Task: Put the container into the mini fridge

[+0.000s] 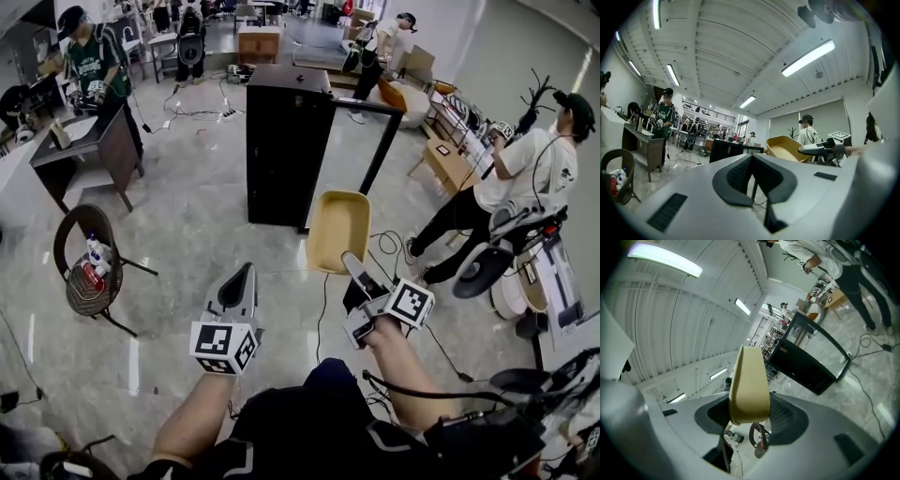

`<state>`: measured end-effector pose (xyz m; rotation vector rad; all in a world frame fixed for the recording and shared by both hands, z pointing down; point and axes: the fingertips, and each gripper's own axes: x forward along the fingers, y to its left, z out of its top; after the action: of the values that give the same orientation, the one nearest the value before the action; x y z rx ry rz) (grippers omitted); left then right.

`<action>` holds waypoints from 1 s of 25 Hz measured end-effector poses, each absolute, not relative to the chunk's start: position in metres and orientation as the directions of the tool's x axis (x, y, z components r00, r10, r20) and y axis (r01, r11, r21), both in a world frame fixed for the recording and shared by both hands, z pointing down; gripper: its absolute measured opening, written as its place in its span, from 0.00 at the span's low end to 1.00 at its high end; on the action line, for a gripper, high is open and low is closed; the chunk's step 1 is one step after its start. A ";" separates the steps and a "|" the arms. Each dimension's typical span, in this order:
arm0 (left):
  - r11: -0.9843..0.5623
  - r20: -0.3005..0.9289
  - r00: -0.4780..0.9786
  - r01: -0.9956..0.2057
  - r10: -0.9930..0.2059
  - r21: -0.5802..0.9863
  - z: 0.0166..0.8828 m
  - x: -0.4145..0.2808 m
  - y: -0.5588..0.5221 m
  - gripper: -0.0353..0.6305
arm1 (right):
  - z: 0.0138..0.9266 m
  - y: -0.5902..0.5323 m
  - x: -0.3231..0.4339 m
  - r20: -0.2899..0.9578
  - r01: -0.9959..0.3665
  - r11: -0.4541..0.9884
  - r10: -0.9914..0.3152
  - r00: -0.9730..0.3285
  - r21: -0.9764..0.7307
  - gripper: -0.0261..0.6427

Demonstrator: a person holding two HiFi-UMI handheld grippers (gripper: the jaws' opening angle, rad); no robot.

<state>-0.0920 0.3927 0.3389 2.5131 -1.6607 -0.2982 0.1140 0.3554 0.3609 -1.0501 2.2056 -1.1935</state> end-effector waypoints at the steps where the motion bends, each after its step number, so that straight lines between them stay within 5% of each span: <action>1: -0.395 -0.100 0.382 -0.896 -0.919 0.205 0.340 -0.093 0.391 0.07 | 0.360 0.353 0.113 -0.009 -0.423 0.347 -0.781 -0.624 -0.837 0.37; 25: -0.279 -0.075 0.269 -0.942 -0.960 0.186 0.348 -0.065 0.207 0.07 | 0.378 0.130 0.129 -0.022 -0.334 0.391 -0.677 -0.736 -0.858 0.37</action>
<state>-0.0649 0.2067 0.3484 2.4178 -1.8193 -0.2626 0.1286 0.1303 0.3778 -0.8752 2.2856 -1.2818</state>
